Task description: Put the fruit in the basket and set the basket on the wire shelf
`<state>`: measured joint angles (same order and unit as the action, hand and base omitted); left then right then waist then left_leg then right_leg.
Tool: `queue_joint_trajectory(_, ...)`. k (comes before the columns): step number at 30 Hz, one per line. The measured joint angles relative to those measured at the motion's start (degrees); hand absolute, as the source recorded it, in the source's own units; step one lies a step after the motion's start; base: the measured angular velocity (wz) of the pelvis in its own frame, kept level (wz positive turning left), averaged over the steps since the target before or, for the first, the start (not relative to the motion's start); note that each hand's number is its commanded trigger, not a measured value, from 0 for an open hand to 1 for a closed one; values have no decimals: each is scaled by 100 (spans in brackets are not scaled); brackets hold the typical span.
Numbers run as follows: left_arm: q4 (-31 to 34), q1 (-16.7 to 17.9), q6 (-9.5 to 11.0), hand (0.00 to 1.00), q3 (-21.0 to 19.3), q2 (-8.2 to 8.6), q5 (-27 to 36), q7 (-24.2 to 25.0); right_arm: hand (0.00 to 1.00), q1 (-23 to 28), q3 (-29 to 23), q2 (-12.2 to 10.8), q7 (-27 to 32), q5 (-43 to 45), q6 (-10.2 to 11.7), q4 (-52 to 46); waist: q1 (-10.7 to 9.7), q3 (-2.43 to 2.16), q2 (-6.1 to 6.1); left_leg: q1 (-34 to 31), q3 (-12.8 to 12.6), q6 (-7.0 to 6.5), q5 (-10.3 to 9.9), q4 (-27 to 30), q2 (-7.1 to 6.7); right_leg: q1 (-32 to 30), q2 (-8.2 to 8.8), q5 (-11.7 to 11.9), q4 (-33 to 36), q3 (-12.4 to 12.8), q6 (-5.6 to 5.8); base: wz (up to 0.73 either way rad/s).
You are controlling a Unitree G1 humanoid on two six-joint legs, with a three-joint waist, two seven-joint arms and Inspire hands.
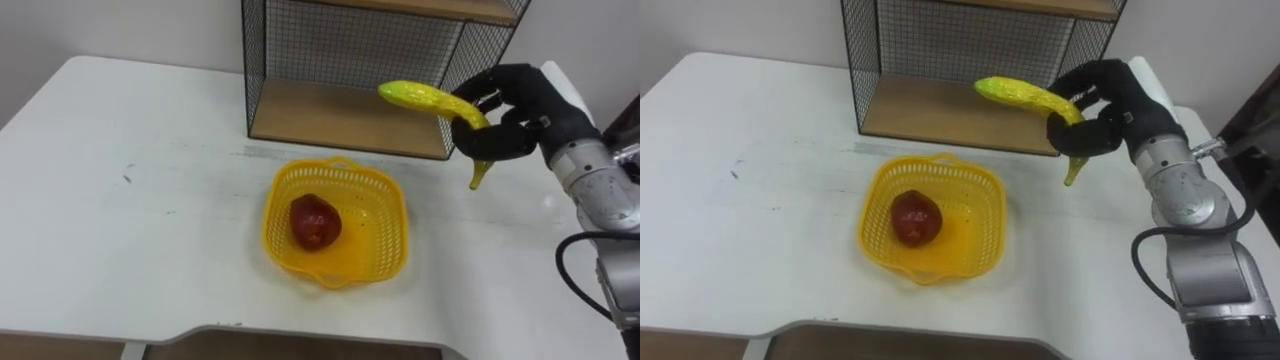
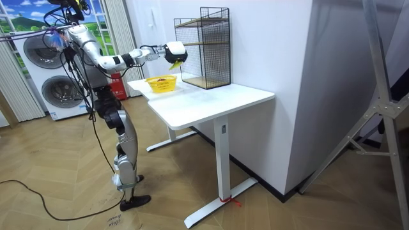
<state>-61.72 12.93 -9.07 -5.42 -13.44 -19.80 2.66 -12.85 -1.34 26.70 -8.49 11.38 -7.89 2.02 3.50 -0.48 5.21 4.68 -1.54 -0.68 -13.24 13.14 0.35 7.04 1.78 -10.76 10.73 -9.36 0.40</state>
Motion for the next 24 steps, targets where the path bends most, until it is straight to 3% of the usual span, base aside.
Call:
queue_joint_trajectory(3,9,7,77,0,17,0,1,0,100,10,10,0,-72,7,5,-152,-4,7,15,3,-14,0,0,-49,3,-11,-1,0,0,0,0,-1)
queue_joint_trajectory(8,8,0,114,0,18,0,-15,1,100,113,30,0,-239,41,31,-473,18,59,60,2,-21,0,0,-55,8,-21,-4,0,0,-3,0,0)
queue_joint_trajectory(12,13,-2,162,0,119,-11,-1,1,100,111,70,1,-381,16,32,-575,25,53,95,3,-28,0,0,-45,7,-32,-1,1,-2,-1,1,0)
queue_joint_trajectory(24,7,-188,203,0,243,-14,3,4,100,99,375,1,-899,269,33,-973,165,82,50,-8,8,1,1,-60,5,-37,0,0,0,-12,1,0)
